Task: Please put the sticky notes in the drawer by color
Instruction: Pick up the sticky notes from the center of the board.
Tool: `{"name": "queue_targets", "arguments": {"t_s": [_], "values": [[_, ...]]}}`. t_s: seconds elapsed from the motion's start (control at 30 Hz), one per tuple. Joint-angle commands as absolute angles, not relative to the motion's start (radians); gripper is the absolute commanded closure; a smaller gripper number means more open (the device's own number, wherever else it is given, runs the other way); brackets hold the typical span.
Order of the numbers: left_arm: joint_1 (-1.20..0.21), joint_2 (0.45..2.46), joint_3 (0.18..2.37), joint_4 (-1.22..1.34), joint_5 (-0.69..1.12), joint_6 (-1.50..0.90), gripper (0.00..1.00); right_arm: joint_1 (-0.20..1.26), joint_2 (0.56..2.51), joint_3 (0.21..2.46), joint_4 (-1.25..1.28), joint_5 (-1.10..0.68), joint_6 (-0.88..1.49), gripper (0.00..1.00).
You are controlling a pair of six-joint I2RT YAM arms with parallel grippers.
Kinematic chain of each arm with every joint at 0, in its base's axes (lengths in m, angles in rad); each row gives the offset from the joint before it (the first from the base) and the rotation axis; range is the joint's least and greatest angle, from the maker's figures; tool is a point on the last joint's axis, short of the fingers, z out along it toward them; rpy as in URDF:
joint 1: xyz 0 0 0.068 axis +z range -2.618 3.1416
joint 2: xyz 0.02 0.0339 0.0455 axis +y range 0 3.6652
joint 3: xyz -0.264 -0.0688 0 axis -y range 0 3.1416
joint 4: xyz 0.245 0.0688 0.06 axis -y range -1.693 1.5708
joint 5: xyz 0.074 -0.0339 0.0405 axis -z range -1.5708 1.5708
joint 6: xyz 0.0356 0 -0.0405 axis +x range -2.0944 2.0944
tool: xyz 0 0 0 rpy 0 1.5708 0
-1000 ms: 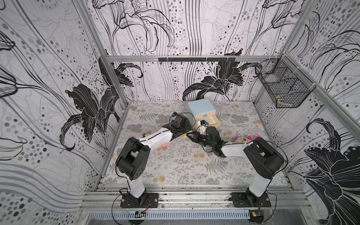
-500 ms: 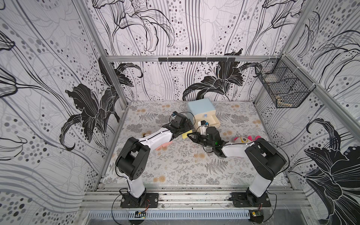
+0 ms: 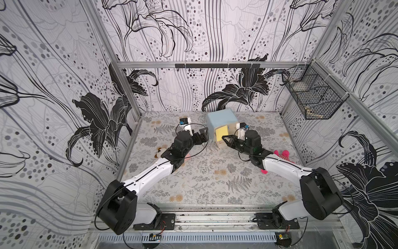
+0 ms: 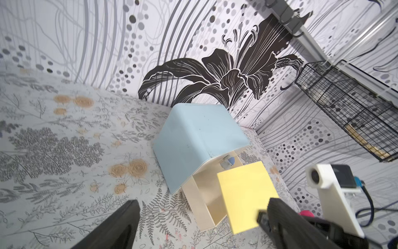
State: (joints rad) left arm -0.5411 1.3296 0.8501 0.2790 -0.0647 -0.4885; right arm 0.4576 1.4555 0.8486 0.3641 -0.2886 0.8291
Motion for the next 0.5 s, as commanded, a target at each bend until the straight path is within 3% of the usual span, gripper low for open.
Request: {"name": "queue_targets", "arguments": {"t_s": [0.0, 0.2, 0.47], "values": [[-0.538, 1.322, 0.809, 0.432, 0.007, -0.280, 0.03, 0.399, 1.436, 0.934, 0.171, -0.342, 0.842, 1.00], [-0.540, 1.325, 0.736, 0.558, 0.185, -0.142, 0.03, 0.334, 1.471, 1.021, 0.018, -0.369, 0.838, 1.00], [-0.540, 1.353, 0.738, 0.531, 0.207, -0.132, 0.03, 0.299, 1.490, 1.015, -0.032, -0.367, 0.832, 1.00]]}}
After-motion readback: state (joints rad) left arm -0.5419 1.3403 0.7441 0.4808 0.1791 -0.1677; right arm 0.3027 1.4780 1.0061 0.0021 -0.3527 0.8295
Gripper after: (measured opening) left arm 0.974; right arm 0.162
